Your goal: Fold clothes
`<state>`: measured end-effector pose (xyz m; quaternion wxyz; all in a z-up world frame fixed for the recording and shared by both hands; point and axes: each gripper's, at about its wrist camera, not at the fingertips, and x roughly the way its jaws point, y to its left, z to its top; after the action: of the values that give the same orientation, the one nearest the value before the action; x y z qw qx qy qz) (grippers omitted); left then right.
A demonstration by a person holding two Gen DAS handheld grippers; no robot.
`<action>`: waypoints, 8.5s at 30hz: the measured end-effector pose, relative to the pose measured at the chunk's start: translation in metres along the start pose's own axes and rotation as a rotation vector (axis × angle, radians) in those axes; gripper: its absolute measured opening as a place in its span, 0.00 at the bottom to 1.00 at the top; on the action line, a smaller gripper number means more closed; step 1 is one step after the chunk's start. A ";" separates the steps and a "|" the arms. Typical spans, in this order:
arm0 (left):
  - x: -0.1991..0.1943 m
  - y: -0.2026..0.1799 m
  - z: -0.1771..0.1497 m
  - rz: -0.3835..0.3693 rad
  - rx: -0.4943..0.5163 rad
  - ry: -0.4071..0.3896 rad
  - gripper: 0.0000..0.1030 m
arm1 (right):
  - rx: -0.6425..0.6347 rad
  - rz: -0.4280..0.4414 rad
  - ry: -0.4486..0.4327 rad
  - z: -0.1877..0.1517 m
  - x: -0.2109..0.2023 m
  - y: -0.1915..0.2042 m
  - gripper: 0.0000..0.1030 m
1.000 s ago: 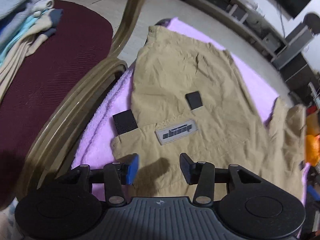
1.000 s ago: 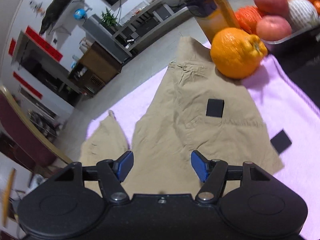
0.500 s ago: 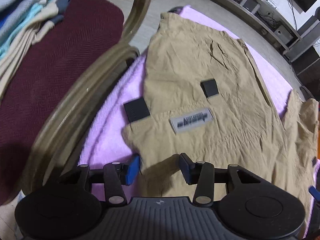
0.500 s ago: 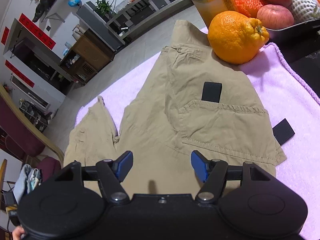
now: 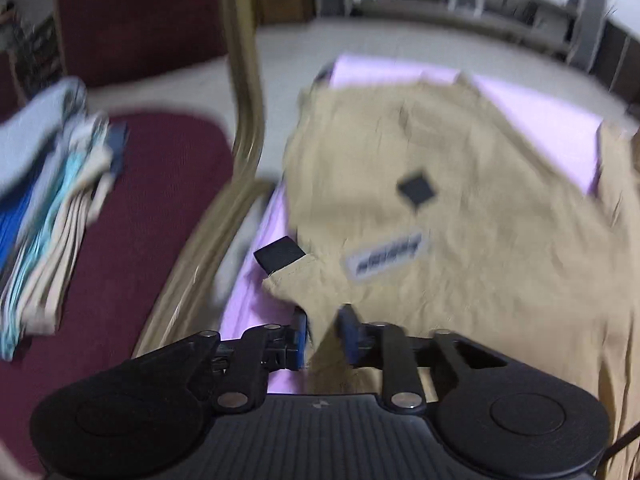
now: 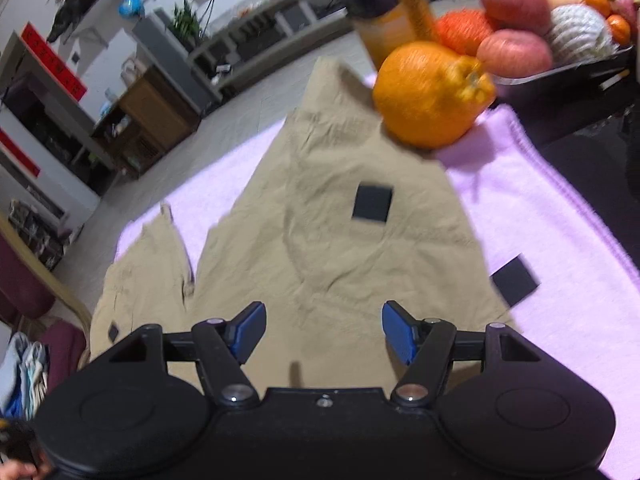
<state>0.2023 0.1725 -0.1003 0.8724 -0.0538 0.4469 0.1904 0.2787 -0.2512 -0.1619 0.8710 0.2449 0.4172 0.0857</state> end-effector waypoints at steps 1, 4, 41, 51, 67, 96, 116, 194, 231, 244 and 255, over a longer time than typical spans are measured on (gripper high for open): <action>-0.007 0.002 -0.003 0.005 -0.019 0.002 0.29 | 0.018 0.007 -0.033 0.003 -0.009 -0.004 0.63; -0.034 0.000 -0.011 -0.057 -0.044 -0.081 0.30 | 0.079 -0.006 -0.111 0.011 -0.030 -0.022 0.68; -0.035 -0.110 -0.060 -0.545 0.105 0.001 0.12 | 0.314 0.432 0.339 -0.068 0.013 0.017 0.35; 0.001 -0.055 -0.071 -0.439 -0.087 0.166 0.13 | 0.476 0.112 0.293 -0.062 0.024 -0.058 0.00; -0.079 -0.005 -0.108 -0.510 -0.095 -0.002 0.08 | 0.456 0.343 0.109 -0.076 -0.087 -0.077 0.24; -0.086 0.005 -0.135 -0.538 -0.046 0.057 0.06 | 0.282 0.107 0.177 -0.106 -0.071 -0.048 0.16; -0.136 -0.013 -0.084 -0.570 0.073 -0.109 0.11 | 0.125 0.267 0.135 -0.063 -0.086 0.012 0.15; 0.053 -0.271 0.055 -0.500 0.486 -0.093 0.30 | -0.086 0.176 0.009 0.096 0.067 -0.022 0.26; 0.049 -0.276 0.060 -0.406 0.323 -0.068 0.32 | -0.374 -0.426 -0.383 0.083 0.026 0.007 0.32; 0.066 -0.266 0.068 -0.422 0.238 -0.082 0.16 | 0.108 0.288 0.172 0.066 0.127 -0.010 0.24; 0.046 -0.271 0.069 -0.345 0.280 -0.058 0.16 | 0.195 -0.062 0.007 0.077 0.064 -0.093 0.03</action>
<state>0.3815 -0.0459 -0.1165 0.9034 -0.0023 0.4281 -0.0244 0.3735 -0.3366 -0.2107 0.8438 0.3149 0.4342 0.0184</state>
